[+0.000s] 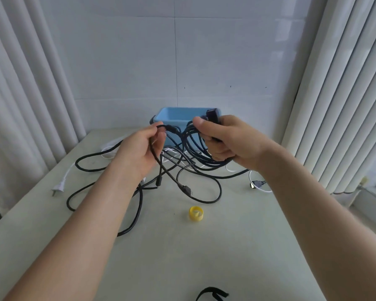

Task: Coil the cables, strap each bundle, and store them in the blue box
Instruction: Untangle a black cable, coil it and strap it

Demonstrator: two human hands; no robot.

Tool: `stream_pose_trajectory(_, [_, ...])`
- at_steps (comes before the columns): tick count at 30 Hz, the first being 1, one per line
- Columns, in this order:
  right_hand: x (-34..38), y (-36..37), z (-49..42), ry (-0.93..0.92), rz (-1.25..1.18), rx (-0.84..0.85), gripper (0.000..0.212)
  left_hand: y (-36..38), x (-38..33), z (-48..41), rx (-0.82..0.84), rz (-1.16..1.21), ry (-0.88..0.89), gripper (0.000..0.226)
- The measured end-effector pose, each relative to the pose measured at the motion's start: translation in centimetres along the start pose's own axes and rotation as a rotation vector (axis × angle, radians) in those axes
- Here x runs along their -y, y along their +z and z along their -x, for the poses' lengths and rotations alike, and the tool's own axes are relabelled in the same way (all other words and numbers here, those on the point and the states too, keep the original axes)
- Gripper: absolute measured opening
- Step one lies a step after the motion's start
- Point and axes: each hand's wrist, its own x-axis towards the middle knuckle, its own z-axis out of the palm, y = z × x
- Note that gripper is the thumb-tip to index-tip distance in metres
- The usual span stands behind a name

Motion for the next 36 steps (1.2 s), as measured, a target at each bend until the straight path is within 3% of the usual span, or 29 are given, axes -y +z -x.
stream_pose_trajectory(3, [-0.7, 1.5, -0.7, -0.033, 0.319, -0.224, 0.038, 1.1, -0.3, 1.3, 0.126, 0.03, -0.025, 0.026])
stream_pose_trajectory(7, [-1.8, 2.4, -1.4, -0.117, 0.34, -0.318, 0.042, 2.8, 0.7, 3.0, 0.213, -0.128, 0.077, 0.034])
stream_pose_trajectory(11, [-2.7, 3.3, -1.8, -0.087, 0.137, -0.393, 0.048, 3.6, 2.0, 3.5, 0.242, -0.342, 0.219, 0.045])
stream_pose_trajectory(15, [-3.5, 4.4, -2.2, 0.007, -0.137, -0.495, 0.041, 4.2, 3.0, 4.2, 0.374, -0.394, 0.225, 0.056])
stream_pose_trajectory(18, [-4.0, 4.2, -2.8, 0.095, -0.428, -0.5, 0.037, 4.1, 3.2, 4.2, 0.477, -0.49, 0.204, 0.057])
stream_pose_trajectory(21, [-3.8, 3.7, -2.9, 0.134, -0.761, -0.43, 0.041, 3.8, 3.2, 4.0, 0.459, -0.837, 0.353, 0.049])
stream_pose_trajectory(25, [-3.9, 3.2, -2.7, 0.203, -0.905, -0.301, 0.048, 2.8, 2.5, 3.5, 0.485, -1.213, 0.507, 0.048])
stream_pose_trajectory(27, [-3.8, 2.9, -2.6, 0.203, -0.886, -0.282, 0.041, 2.2, 2.1, 3.3, 0.507, -1.205, 0.542, 0.05])
stream_pose_trajectory(29, [-3.7, 2.5, -2.5, 0.154, -0.87, -0.276, 0.031, 1.8, 1.9, 3.3, 0.498, -1.039, 0.583, 0.043])
stream_pose_trajectory(32, [-4.1, 1.2, -2.5, 0.078, -0.894, -0.25, 0.025, 1.2, 1.8, 2.7, 0.35, -0.963, 0.614, 0.043])
stream_pose_trajectory(34, [-4.4, 0.2, -2.6, 0.04, -0.898, -0.23, 0.024, 0.7, 1.8, 2.1, 0.282, -1.067, 0.522, 0.063])
stream_pose_trajectory(36, [-4.6, -0.3, -2.6, -0.001, -0.915, -0.226, 0.022, 0.4, 2.1, 1.6, 0.26, -1.129, 0.313, 0.082])
